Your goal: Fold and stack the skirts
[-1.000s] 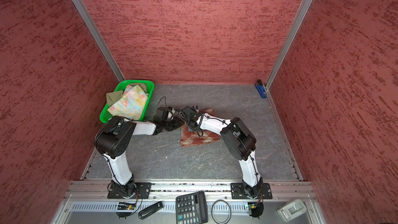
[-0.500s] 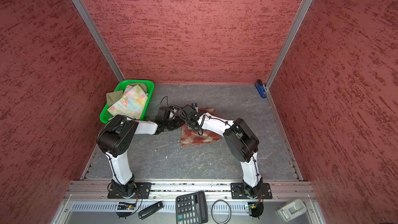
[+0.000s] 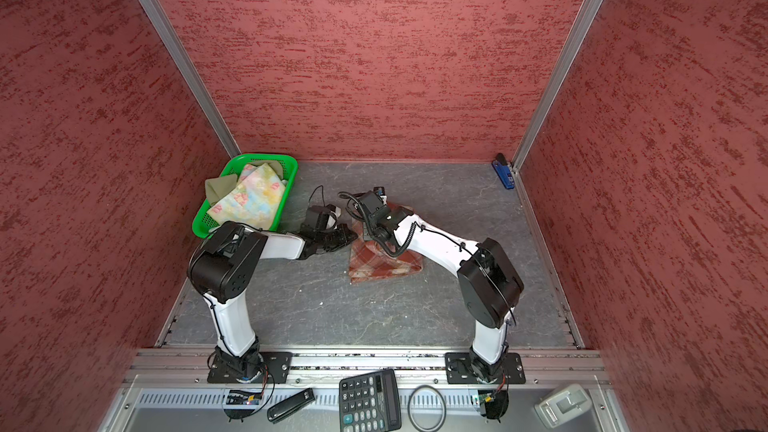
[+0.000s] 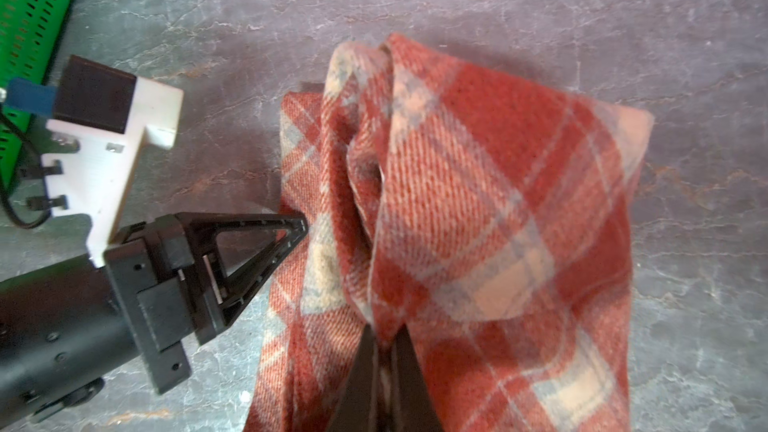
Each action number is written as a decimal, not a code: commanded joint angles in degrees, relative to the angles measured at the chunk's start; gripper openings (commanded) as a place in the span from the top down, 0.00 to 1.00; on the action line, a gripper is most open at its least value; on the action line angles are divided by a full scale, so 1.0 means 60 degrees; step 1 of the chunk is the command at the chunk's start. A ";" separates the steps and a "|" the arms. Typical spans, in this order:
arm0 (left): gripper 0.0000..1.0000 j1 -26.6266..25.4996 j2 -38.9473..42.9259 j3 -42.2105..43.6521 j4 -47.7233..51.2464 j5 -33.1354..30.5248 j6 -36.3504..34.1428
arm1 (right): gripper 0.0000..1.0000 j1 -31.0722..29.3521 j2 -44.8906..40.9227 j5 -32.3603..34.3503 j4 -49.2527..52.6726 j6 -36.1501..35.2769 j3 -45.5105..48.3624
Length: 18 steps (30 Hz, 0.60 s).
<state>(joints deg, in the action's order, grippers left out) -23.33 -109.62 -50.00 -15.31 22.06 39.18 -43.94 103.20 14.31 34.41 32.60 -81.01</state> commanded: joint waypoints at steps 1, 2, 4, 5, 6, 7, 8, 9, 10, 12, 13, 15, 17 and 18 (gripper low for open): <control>0.91 -0.0104 -0.0846 0.0422 0.1804 -0.0572 -0.0076 | 1.00 -0.0130 -0.0340 -0.0550 -0.0077 0.0255 0.0085; 0.91 -0.0100 -0.0860 0.0401 0.1805 -0.0566 -0.0081 | 1.00 -0.0167 -0.0328 -0.0659 -0.0120 0.0328 0.0085; 0.91 -0.0093 -0.0846 0.0399 0.1812 -0.0572 -0.0076 | 1.00 -0.0219 -0.0259 -0.0936 -0.0227 0.0432 0.0081; 0.91 -0.0084 -0.0846 0.0390 0.1810 -0.0569 -0.0077 | 1.00 -0.0256 -0.0204 -0.1068 -0.0267 0.0493 0.0080; 0.91 -0.0095 -0.0832 0.0390 0.1836 -0.0558 -0.0079 | 1.00 -0.0303 -0.0133 -0.1161 -0.0336 0.0564 0.0065; 0.91 -0.0074 -0.0830 0.0401 0.1821 -0.0565 -0.0081 | 1.00 -0.0358 -0.0070 -0.1225 -0.0384 0.0632 0.0045; 0.91 -0.0079 -0.0817 0.0407 0.1828 -0.0568 -0.0081 | 1.00 -0.0394 0.0000 -0.1301 -0.0449 0.0707 0.0027; 0.91 -0.0065 -0.0820 0.0413 0.1846 -0.0561 -0.0083 | 1.00 -0.0437 0.0064 -0.1433 -0.0572 0.0786 0.0051; 0.91 -0.0066 -0.0803 0.0428 0.1838 -0.0563 -0.0084 | 1.00 -0.0465 0.0116 -0.1556 -0.0696 0.0880 0.0090; 0.91 -0.0066 -0.0802 0.0419 0.1834 -0.0560 -0.0080 | 1.00 -0.0491 0.0270 -0.1766 -0.0902 0.1042 0.0157; 0.92 -0.0066 -0.0802 0.0419 0.1834 -0.0571 -0.0075 | 1.00 -0.0511 0.0360 -0.1811 -0.0994 0.1117 0.0187; 0.91 -0.0059 -0.0792 0.0435 0.1834 -0.0570 -0.0084 | 1.00 -0.0527 0.0466 -0.1960 -0.1230 0.1262 0.0342; 0.92 -0.0033 -0.0787 0.0466 0.1835 -0.0585 -0.0082 | 1.00 -0.0528 0.0569 -0.2123 -0.1559 0.1425 0.0520; 0.91 -0.0023 -0.0775 0.0467 0.1835 -0.0586 -0.0067 | 1.00 -0.0528 0.0680 -0.2244 -0.1680 0.1505 0.0580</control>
<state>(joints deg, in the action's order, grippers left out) -23.40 -109.93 -50.19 -15.68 22.09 39.18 -46.68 105.84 3.84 28.47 38.70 -78.65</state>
